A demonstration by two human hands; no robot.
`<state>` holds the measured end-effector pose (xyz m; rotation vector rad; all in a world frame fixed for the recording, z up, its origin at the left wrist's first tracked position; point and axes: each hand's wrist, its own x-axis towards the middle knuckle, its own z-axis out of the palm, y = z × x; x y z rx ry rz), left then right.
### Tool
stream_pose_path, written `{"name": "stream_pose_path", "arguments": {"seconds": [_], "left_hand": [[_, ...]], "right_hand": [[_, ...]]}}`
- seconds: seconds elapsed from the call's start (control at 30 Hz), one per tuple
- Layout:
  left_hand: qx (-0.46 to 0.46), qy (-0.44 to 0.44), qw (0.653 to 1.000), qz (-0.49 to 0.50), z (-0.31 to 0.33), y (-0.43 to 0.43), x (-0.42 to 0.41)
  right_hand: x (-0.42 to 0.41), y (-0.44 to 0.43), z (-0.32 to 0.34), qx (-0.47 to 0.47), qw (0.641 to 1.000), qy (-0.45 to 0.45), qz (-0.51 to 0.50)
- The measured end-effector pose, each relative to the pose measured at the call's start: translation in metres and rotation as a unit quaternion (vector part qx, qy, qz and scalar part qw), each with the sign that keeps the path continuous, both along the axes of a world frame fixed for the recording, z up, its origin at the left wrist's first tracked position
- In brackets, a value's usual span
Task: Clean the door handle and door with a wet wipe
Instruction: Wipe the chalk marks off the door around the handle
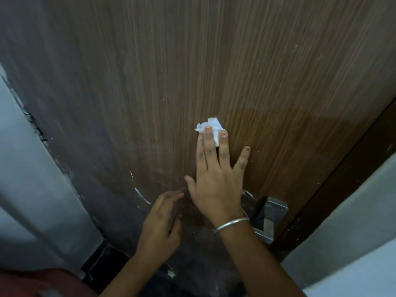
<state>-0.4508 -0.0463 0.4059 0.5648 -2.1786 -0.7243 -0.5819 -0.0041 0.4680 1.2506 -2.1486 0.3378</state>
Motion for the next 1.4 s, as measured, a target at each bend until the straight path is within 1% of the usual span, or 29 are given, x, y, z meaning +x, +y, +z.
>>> {"name": "stream_pose_path", "arguments": {"seconds": [0.1,0.17,0.27,0.3,0.37,0.43,0.5,0.63,0.7,0.83,0.97,1.03,1.23,1.4], "left_hand": [[0.001,0.001,1.000,0.007,0.001,-0.001,0.000],[0.002,-0.003,1.000,0.010,0.001,-0.001,0.001],[0.002,-0.007,1.000,0.009,0.000,0.000,0.004],[0.004,-0.009,1.000,0.010,-0.001,-0.001,0.004],[0.007,-0.013,1.000,0.010,-0.003,-0.002,0.005],[0.009,-0.016,1.000,0.008,-0.005,-0.003,0.005],[0.013,-0.015,1.000,0.001,-0.007,-0.002,0.002],[0.017,-0.004,1.000,-0.019,-0.006,0.002,-0.005],[0.017,0.001,0.999,-0.030,-0.004,0.003,-0.007],[0.019,0.004,0.999,-0.042,-0.003,0.002,-0.008],[0.032,0.002,0.999,-0.037,-0.004,0.000,-0.008],[0.035,0.005,0.999,-0.037,-0.005,0.000,-0.007],[0.041,0.013,0.998,-0.045,-0.005,-0.001,-0.007],[0.021,-0.003,0.994,-0.105,-0.004,0.004,-0.014]], "right_hand": [[0.006,-0.002,-0.007,0.087,0.995,0.022,0.038],[0.014,0.003,-0.023,0.135,0.990,0.024,0.036],[0.025,0.018,-0.047,0.173,0.984,-0.025,0.015],[0.026,0.024,-0.052,0.170,0.984,-0.043,0.005],[0.023,0.033,-0.053,0.135,0.988,-0.068,-0.023],[0.016,0.038,-0.044,0.095,0.991,-0.073,-0.052],[0.011,0.039,-0.036,0.081,0.992,-0.075,-0.056],[0.013,0.045,-0.042,0.150,0.986,-0.069,-0.016],[0.015,0.054,-0.050,0.179,0.981,-0.077,-0.015],[0.016,0.073,-0.057,0.150,0.978,-0.130,-0.056],[0.018,0.087,-0.056,0.111,0.973,-0.163,-0.121],[0.019,0.091,-0.054,0.108,0.967,-0.178,-0.148],[0.026,0.080,-0.055,0.128,0.959,-0.198,-0.160],[0.031,0.078,-0.061,0.137,0.952,-0.222,-0.159]]}}
